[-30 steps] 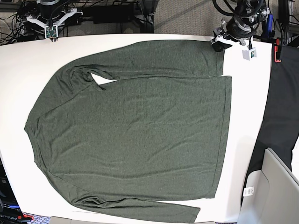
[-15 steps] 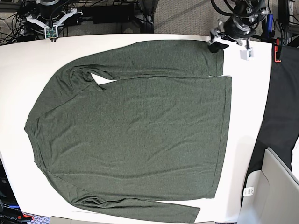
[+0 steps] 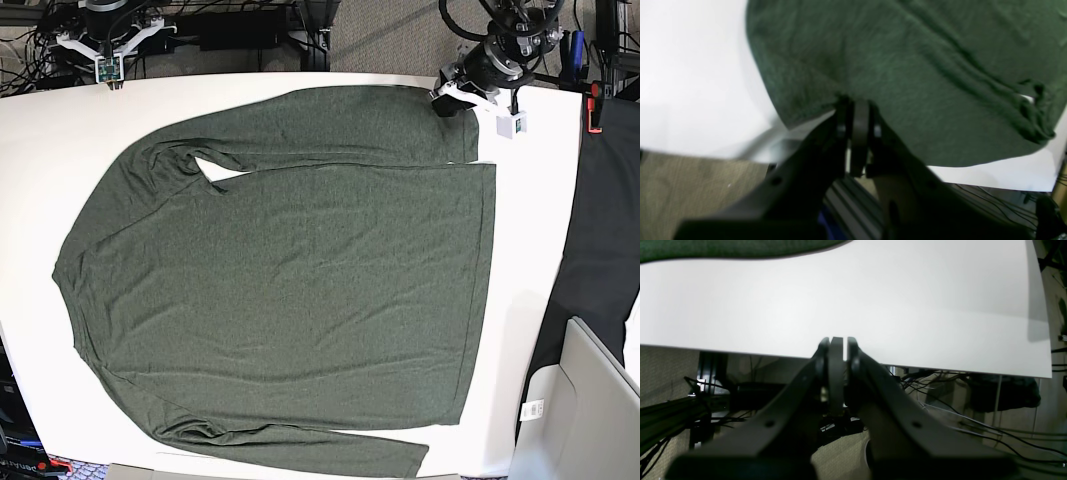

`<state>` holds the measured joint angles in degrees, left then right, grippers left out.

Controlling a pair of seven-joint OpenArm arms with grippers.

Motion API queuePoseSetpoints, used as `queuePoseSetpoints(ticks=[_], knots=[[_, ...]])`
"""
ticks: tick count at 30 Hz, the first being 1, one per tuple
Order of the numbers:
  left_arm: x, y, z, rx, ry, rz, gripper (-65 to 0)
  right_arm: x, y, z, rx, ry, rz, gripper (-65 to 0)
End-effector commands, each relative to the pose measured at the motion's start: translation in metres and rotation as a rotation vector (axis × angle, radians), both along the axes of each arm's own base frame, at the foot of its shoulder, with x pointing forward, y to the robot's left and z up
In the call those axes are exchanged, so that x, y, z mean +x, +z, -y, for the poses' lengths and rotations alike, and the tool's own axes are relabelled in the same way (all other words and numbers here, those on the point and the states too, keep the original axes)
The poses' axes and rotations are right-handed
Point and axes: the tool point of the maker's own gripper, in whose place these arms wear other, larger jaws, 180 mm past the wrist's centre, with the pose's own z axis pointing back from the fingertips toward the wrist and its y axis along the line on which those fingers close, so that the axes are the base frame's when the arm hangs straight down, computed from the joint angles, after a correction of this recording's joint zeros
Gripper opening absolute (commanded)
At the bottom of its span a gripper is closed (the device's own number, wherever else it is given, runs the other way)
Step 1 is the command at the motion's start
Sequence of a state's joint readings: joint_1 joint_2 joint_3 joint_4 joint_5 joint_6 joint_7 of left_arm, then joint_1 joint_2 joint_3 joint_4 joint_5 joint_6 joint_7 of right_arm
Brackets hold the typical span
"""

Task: Fold the T-shirt properly
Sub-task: 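Grasp the shirt's hem corner with the left gripper, then grasp the shirt's shoulder edge near the collar with the right gripper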

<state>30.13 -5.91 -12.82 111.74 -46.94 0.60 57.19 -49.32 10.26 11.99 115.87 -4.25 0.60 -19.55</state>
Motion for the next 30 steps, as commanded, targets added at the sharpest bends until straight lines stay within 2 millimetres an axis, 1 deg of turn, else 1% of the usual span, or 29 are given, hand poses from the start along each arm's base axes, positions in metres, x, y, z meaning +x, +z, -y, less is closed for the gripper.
queuePoseSetpoints(ticks=[1,8,9,11,12,14,16,18,20,22,26,28,30], knots=[[0.006,0.007,-0.002,0.005,-0.005,0.029,-65.0,0.005,0.011,0.0,-0.006,0.009,0.041,-65.0],[0.004,0.007,-0.004,0.011,-0.003,0.028,-65.0,0.011,0.013,0.0,-0.004,0.008,0.058,-65.0],[0.003,0.006,-0.004,0.011,-0.003,0.026,-65.0,0.015,0.015,-0.001,-0.004,0.008,0.07,-65.0],[-0.002,0.004,-0.004,0.012,-0.001,0.014,-65.0,0.018,0.016,0.0,-0.003,0.006,0.077,-64.3],[-0.005,0.003,-0.004,0.012,-0.001,0.007,-65.0,0.021,0.017,-0.001,-0.003,0.006,0.084,-62.8],[-0.007,0.003,-0.004,0.012,-0.001,0.004,-65.0,0.025,0.019,-0.002,0.01,-0.001,0.101,-57.4],[-0.009,0.002,-0.005,0.014,-0.002,-0.002,-65.0,0.031,0.019,-0.005,0.064,-0.034,0.126,-49.9],[-0.012,0.001,-0.009,0.026,-0.008,-0.01,-65.0,0.037,0.021,-0.008,0.12,-0.058,0.151,-44.2],[-0.013,0.001,-0.01,0.031,-0.011,-0.011,-65.0,0.042,0.022,-0.011,0.173,-0.079,0.171,-41.5],[-0.015,0.0,-0.011,0.033,-0.011,-0.016,-65.0,0.049,0.024,-0.014,0.243,-0.101,0.198,-41.5],[-0.01,0.003,-0.014,0.046,0.005,0.015,-65.0,0.064,0.029,-0.019,0.364,-0.138,0.25,-41.5],[-0.012,0.003,-0.018,0.059,-0.003,0.009,-65.0,0.069,0.032,-0.015,0.395,-0.165,0.27,-41.5],[-0.014,0.002,-0.019,0.06,-0.004,0.005,-65.0,0.076,0.031,-0.014,0.447,-0.199,0.257,-41.5]])
